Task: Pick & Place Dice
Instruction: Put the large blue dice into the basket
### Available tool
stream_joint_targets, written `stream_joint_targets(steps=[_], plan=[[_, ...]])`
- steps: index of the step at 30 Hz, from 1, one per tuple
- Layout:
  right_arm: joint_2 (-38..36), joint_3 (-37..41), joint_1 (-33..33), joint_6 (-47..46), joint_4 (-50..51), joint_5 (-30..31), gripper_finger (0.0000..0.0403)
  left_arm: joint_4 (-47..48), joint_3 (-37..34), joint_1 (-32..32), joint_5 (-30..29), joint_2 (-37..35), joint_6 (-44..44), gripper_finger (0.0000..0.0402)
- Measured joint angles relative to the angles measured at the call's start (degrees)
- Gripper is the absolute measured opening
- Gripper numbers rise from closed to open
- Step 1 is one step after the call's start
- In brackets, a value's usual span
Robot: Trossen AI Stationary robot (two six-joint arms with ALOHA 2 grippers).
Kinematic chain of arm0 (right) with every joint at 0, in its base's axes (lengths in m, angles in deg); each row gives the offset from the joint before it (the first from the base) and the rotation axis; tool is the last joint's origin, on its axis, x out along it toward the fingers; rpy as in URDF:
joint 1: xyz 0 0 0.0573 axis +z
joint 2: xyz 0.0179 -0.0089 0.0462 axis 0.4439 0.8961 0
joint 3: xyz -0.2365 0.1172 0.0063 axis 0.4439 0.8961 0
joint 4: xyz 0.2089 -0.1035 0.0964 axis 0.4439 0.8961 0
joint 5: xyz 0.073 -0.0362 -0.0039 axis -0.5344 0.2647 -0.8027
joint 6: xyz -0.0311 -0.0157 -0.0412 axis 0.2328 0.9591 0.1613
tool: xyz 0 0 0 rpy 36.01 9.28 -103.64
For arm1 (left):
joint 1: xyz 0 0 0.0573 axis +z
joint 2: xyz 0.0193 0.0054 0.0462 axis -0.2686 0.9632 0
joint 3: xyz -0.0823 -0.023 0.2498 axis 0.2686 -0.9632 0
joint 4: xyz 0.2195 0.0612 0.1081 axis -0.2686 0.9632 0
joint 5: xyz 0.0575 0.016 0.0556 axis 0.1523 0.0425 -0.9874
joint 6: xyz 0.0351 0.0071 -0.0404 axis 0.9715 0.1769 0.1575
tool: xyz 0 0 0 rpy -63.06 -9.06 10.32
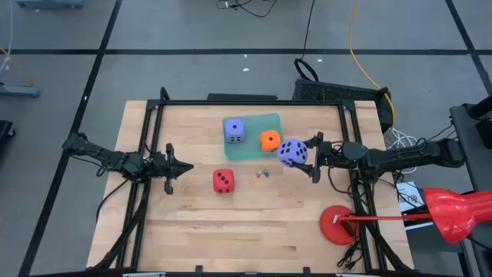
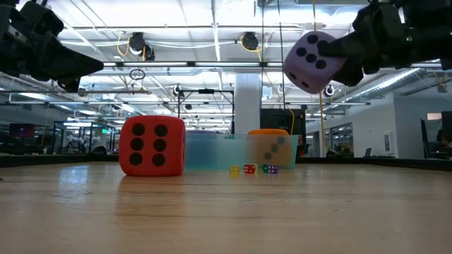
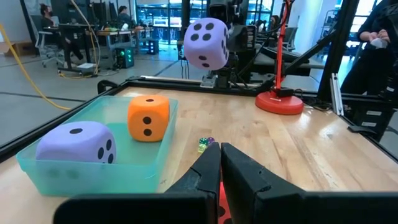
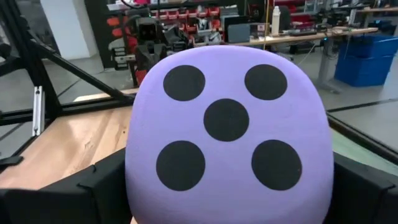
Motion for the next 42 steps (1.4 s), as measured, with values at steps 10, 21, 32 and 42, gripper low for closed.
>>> stream_joint_targets(steps=[10, 21, 32, 42], plan=[[9.0, -5.6, -3.8, 0.1, -1.8, 5.9, 0.0362, -0.4, -0.1, 0.0, -5.2, 0.0, 0.3, 0.0026], [37.8, -31.2, -10.1, 7.4, 13.0, -4.3, 0.0362, -0.3, 0.0, 0.0, -9.7, 4.1, -0.4, 0.0026], [53.0, -44.6, -14.4, 11.9, 13.5, -13.4, 0.0362, 0.3, 11.0, 9.3, -8.8, 16.8, 3.1, 0.0026], [57.3, -45.2, -14.3, 13.6, 8.4, -15.1, 0.0366, 0.2, 23.6, 21.1, 0.5, 36.9, 4.8, 0.0008]])
